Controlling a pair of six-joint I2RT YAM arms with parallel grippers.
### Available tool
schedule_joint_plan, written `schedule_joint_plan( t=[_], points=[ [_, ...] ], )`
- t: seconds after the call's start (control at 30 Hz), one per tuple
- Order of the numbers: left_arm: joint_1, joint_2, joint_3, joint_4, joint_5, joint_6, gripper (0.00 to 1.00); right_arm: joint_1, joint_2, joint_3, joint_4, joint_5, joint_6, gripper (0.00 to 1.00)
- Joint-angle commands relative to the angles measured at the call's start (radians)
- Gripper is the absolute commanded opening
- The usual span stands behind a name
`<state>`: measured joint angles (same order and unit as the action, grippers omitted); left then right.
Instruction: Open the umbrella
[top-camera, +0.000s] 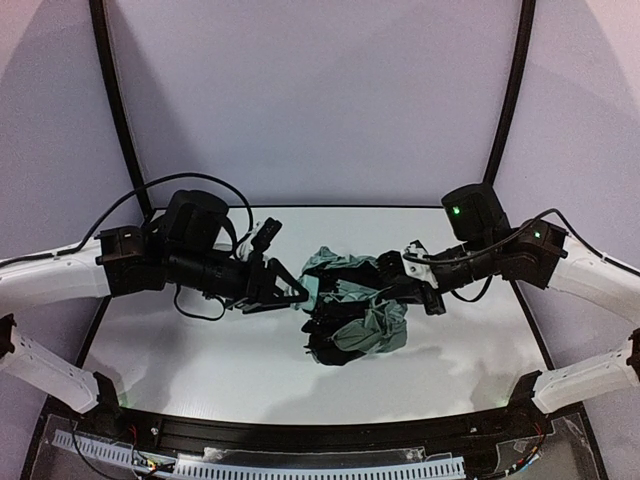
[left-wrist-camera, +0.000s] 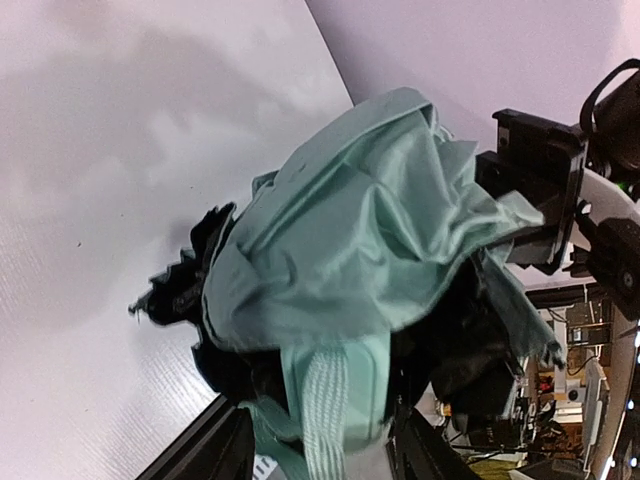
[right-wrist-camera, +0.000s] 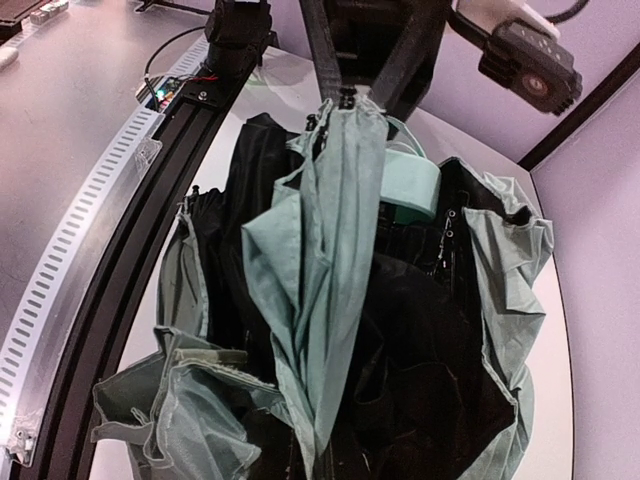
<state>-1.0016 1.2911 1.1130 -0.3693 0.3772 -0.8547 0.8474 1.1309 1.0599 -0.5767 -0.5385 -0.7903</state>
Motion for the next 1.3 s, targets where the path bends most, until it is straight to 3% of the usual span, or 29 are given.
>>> schedule_joint_plan(
  t=[0.0, 0.23, 0.33, 0.4, 0.5, 0.53, 0.63, 0.67, 0.77, 0.87, 0.93, 1.03, 1.1, 1.27],
  points=[
    [0.001, 0.037, 0.005, 0.073, 0.025, -0.033, 0.49, -0.009, -0.018, 0.049, 0.081, -0.044, 0.018, 0.0],
    [0.001, 0.083, 0.002, 0.137, 0.061, -0.057, 0.43, -0.008, -0.004, 0.057, 0.086, -0.059, 0.015, 0.0],
    [0.001, 0.099, -0.003, 0.204, 0.083, -0.073, 0.3, -0.009, 0.009, 0.053, 0.083, -0.048, 0.016, 0.0],
    [0.001, 0.109, -0.004, 0.23, 0.083, -0.077, 0.09, -0.008, 0.015, 0.046, 0.088, -0.03, 0.022, 0.0],
    [0.001, 0.106, -0.008, 0.238, 0.052, -0.068, 0.01, -0.008, 0.009, 0.015, 0.156, 0.059, 0.069, 0.04],
    [0.001, 0.1, -0.009, 0.227, 0.03, -0.058, 0.01, -0.008, 0.001, -0.005, 0.199, 0.112, 0.098, 0.17],
    [0.001, 0.051, -0.008, 0.155, -0.102, -0.013, 0.01, -0.009, -0.043, -0.067, 0.323, 0.268, 0.233, 0.84],
    [0.0, 0.032, -0.012, 0.131, -0.172, 0.0, 0.01, -0.009, -0.06, -0.089, 0.372, 0.328, 0.302, 0.97],
    [0.0, -0.019, -0.03, 0.124, -0.403, 0.004, 0.01, -0.009, -0.111, -0.143, 0.49, 0.487, 0.519, 0.99],
    [0.0, -0.043, -0.046, 0.203, -0.581, 0.019, 0.01, -0.01, -0.145, -0.188, 0.538, 0.718, 0.937, 0.99],
    [-0.005, -0.042, -0.046, 0.277, -0.684, 0.059, 0.01, -0.015, -0.152, -0.182, 0.435, 0.781, 1.276, 0.99],
    [-0.029, -0.017, -0.019, 0.381, -0.797, 0.164, 0.01, -0.024, -0.13, -0.168, 0.335, 0.695, 1.664, 0.99],
    [-0.048, 0.013, 0.02, 0.447, -0.854, 0.266, 0.01, -0.027, -0.105, -0.193, 0.426, 0.589, 1.814, 0.99],
    [-0.105, 0.094, 0.115, 0.568, -0.899, 0.508, 0.01, -0.029, -0.05, -0.183, 0.801, 0.389, 1.907, 0.99]
  ],
)
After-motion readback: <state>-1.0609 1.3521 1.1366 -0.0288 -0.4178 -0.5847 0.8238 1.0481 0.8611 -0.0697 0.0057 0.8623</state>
